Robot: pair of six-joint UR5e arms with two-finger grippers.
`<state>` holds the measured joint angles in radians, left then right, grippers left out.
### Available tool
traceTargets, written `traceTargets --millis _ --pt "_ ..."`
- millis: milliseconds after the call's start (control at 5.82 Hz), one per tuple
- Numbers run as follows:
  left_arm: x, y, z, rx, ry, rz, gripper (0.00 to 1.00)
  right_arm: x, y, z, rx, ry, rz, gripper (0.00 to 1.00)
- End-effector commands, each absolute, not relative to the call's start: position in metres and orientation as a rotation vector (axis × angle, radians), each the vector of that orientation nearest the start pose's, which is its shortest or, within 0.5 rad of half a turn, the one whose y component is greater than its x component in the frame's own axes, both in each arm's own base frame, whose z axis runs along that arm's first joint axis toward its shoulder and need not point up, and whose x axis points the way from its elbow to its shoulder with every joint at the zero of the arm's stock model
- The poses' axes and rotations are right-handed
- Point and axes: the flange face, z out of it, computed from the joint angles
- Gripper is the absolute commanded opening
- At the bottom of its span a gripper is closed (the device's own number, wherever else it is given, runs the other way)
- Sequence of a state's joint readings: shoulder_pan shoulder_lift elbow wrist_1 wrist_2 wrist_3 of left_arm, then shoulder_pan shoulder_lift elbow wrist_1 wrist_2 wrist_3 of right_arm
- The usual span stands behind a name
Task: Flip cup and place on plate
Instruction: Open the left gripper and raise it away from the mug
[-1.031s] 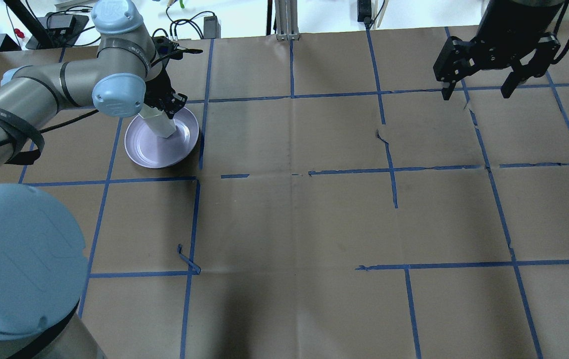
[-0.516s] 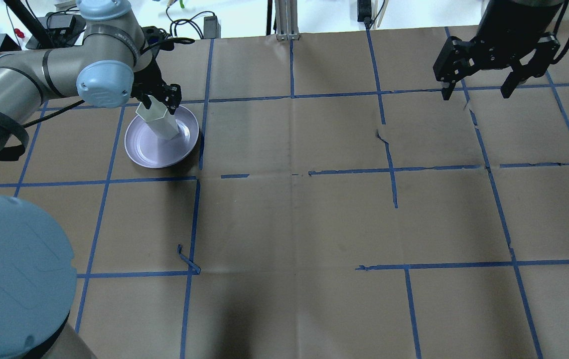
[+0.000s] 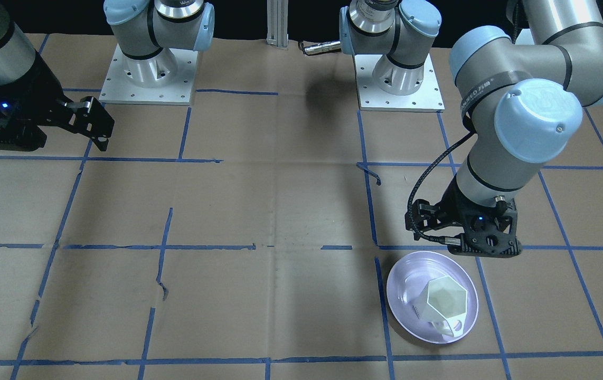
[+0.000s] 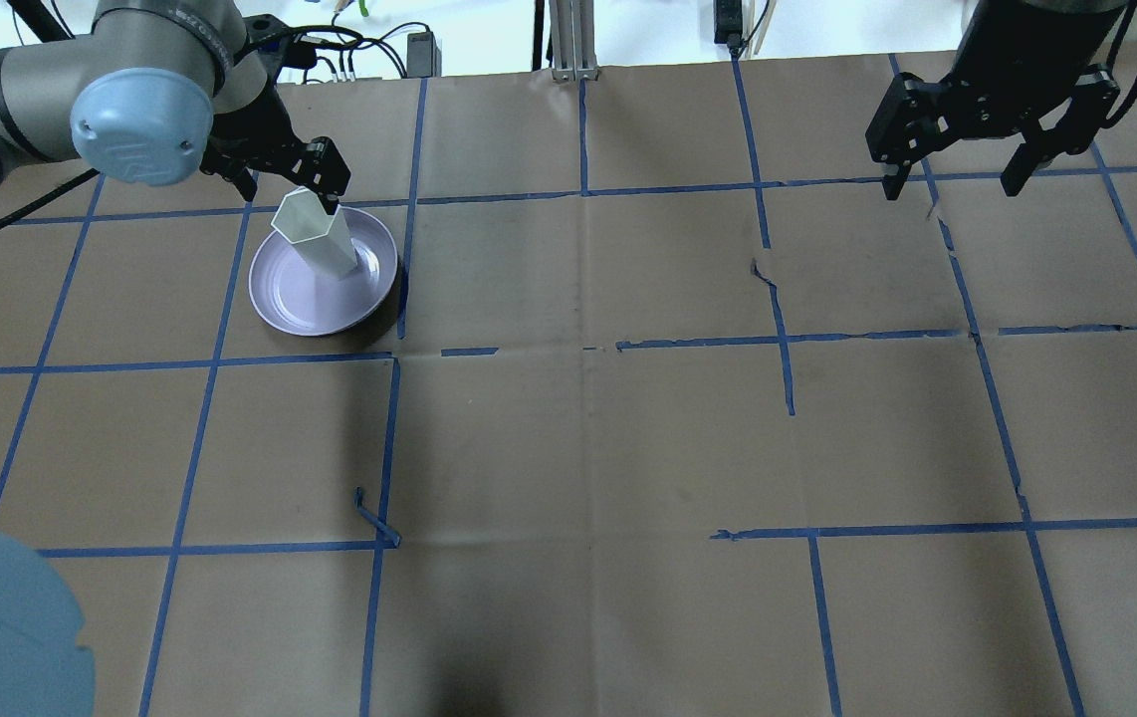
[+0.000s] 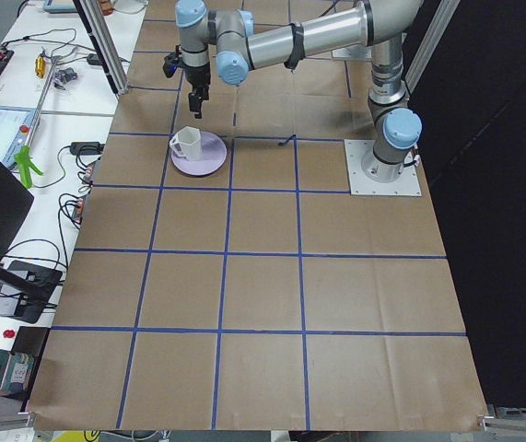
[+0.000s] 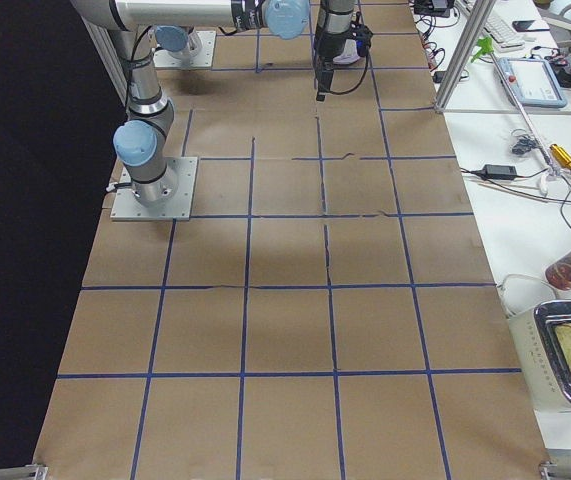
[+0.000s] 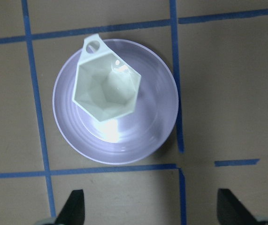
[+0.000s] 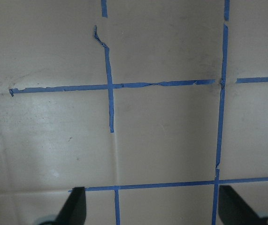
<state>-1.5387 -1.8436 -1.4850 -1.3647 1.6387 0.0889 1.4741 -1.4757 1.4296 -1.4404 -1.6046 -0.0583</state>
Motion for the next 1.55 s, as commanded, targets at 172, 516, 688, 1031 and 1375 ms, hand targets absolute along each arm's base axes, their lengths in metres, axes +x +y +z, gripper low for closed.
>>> traceTargets --millis 172,516,688,1031,1375 --pt "-0.180 -0.520 0.467 0.020 3.070 0.105 0.99 0.079 -0.533 0.496 0.058 3.165 0.137 1.00" --pt "-0.172 -0.494 0.482 0.008 3.117 0.115 0.99 0.079 -0.533 0.496 0.058 3.165 0.137 1.00" --pt "-0.171 -0.492 0.484 0.006 3.117 0.117 0.99 0.079 -0.533 0.496 0.058 3.165 0.137 1.00" --pt "-0.164 -0.494 0.485 -0.020 3.117 0.120 0.99 0.079 -0.533 0.496 0.058 3.165 0.137 1.00" --pt "-0.162 -0.494 0.485 -0.025 3.119 0.118 0.99 0.079 -0.533 0.496 0.058 3.165 0.137 1.00"
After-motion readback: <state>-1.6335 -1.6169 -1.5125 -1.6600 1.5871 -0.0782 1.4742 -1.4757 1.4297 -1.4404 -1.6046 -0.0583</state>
